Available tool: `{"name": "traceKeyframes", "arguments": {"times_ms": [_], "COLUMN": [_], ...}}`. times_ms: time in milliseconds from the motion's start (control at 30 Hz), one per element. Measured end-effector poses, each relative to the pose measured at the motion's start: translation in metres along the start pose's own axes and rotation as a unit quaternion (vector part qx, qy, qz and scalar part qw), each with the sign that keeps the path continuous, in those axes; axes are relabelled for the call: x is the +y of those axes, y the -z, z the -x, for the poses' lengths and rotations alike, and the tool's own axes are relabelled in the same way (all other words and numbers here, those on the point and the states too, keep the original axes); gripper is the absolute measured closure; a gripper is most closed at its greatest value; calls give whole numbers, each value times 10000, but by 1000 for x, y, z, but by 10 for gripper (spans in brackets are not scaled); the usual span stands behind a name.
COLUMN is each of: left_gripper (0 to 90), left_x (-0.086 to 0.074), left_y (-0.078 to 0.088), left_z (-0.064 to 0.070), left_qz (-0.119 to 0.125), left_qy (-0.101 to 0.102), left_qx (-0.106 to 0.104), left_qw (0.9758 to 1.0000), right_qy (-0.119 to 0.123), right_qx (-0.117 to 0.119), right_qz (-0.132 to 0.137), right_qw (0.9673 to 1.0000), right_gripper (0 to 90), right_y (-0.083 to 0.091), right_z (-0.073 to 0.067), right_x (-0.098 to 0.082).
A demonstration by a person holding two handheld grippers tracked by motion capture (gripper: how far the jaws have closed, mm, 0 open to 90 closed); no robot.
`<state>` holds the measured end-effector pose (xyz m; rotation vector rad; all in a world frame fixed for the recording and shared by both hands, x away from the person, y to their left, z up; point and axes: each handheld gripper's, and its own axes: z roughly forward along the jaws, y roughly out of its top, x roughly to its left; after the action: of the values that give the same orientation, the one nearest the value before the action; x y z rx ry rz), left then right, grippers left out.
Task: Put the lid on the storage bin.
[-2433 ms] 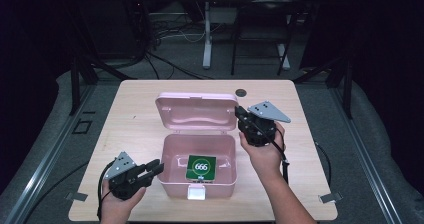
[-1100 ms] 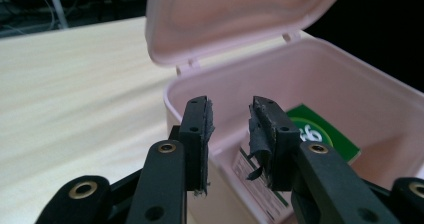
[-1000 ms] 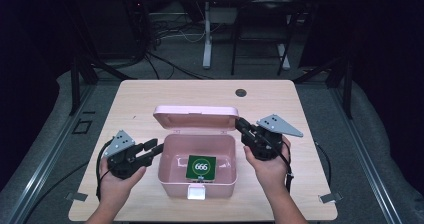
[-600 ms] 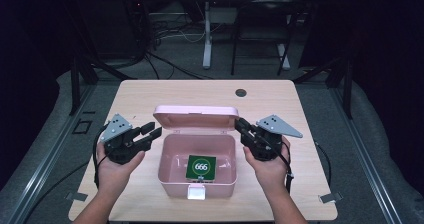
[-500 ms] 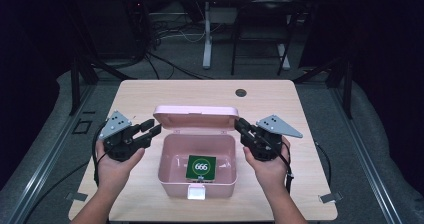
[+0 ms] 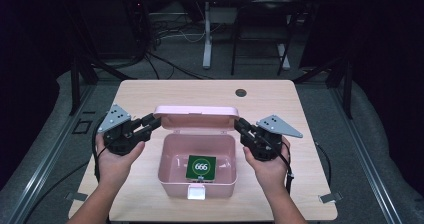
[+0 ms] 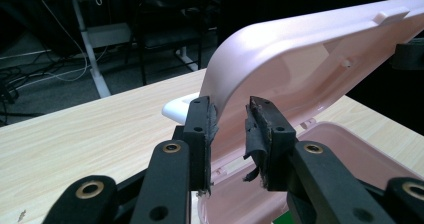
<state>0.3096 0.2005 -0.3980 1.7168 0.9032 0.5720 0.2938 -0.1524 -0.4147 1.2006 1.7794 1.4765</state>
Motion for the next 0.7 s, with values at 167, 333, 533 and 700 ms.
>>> {"name": "traceKeyframes", "arguments": {"times_ms": [167, 333, 533, 700], "left_gripper": [747, 811, 839, 847], "left_x": [0, 0, 1, 3], "left_y": [-1, 0, 0, -1], "left_z": [0, -2, -1, -2], "left_qz": [-11, 16, 2, -20], "left_qy": [-37, 1, -16, -13], "left_qx": [59, 102, 143, 181], "left_qw": [10000, 9999, 9999, 9998], "right_qy": [-37, -78, -81, -60], "right_qx": [9, 25, 77, 52], "right_qz": [14, -34, -60, -11], "right_qw": [10000, 10000, 9999, 10000], "right_gripper": [792, 788, 783, 782], "right_y": [-1, -3, -2, 3], "right_z": [1, 2, 4, 6], "right_x": [-1, -3, -3, -1]}}
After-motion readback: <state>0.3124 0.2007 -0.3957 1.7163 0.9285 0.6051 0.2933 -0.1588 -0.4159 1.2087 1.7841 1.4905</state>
